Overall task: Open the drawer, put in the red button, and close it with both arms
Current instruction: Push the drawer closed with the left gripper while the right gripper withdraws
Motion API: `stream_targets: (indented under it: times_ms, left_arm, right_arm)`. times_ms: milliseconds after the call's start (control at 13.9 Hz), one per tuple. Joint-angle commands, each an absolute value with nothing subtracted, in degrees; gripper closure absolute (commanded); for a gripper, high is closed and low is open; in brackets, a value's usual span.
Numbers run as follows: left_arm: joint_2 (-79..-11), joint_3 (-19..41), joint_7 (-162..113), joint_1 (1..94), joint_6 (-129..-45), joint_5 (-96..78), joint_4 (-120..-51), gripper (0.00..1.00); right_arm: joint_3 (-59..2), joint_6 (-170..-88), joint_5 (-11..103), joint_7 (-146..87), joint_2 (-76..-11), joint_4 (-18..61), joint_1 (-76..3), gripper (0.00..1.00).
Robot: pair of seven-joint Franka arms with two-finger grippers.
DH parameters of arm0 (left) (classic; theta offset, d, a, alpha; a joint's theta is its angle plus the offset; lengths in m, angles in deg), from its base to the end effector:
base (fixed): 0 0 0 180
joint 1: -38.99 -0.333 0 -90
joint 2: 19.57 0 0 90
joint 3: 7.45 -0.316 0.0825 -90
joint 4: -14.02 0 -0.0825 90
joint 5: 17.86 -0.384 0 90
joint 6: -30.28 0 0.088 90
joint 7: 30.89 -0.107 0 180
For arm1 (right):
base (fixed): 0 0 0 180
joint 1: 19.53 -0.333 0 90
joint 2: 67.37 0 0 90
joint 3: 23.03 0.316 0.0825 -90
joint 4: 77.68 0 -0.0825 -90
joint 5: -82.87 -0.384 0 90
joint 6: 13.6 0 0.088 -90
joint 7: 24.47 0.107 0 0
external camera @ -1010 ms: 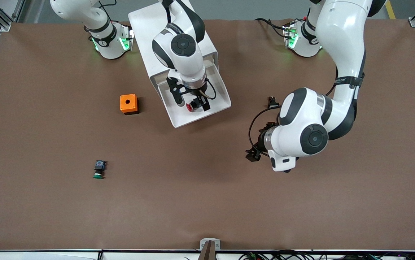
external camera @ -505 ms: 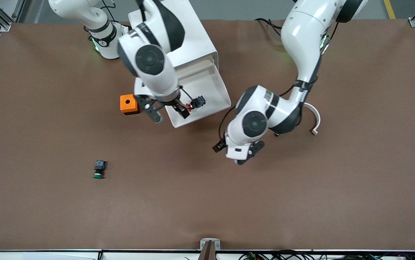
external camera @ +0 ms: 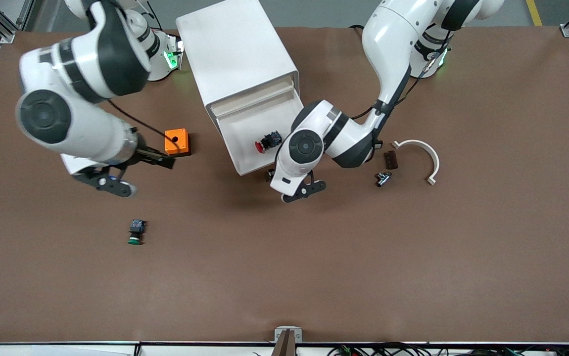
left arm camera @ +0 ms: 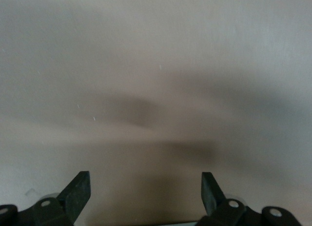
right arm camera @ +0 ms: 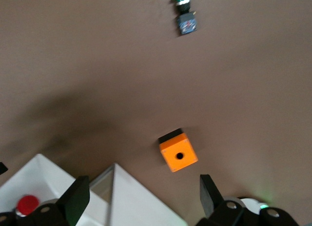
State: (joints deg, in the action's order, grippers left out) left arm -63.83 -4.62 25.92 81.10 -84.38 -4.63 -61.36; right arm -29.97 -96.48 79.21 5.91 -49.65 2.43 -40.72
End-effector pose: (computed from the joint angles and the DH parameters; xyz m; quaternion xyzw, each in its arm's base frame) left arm 0.5152 -0.5222 0.2717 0.9787 0.1608 -0.1201 0.0424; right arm 0.5999 0.1706 0.5134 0.9818 -0.1388 -0.1244 0.0366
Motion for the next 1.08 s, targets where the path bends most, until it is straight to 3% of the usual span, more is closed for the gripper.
stream_targets:
  times_ms: [0, 505, 1010]
  left_arm:
    - [-61.8, -4.7, 25.2, 83.8, -84.6, -5.8, -65.1, 0.00]
    - [-60.4, -4.6, 27.7, 89.4, -84.1, -5.6, -68.4, 0.00]
    - [-60.4, -1.0, 34.4, 92.1, -84.1, -5.3, -68.5, 0.00]
  right_arm:
    - [-28.8, -93.8, 80.8, -4.7, -51.7, 2.1, -34.8, 0.00]
    - [-29.0, -93.0, 81.7, -23.3, -51.7, 1.1, -23.4, 0.00]
    - [-28.7, -93.0, 84.9, -29.4, -51.5, -0.5, -20.9, 0.00]
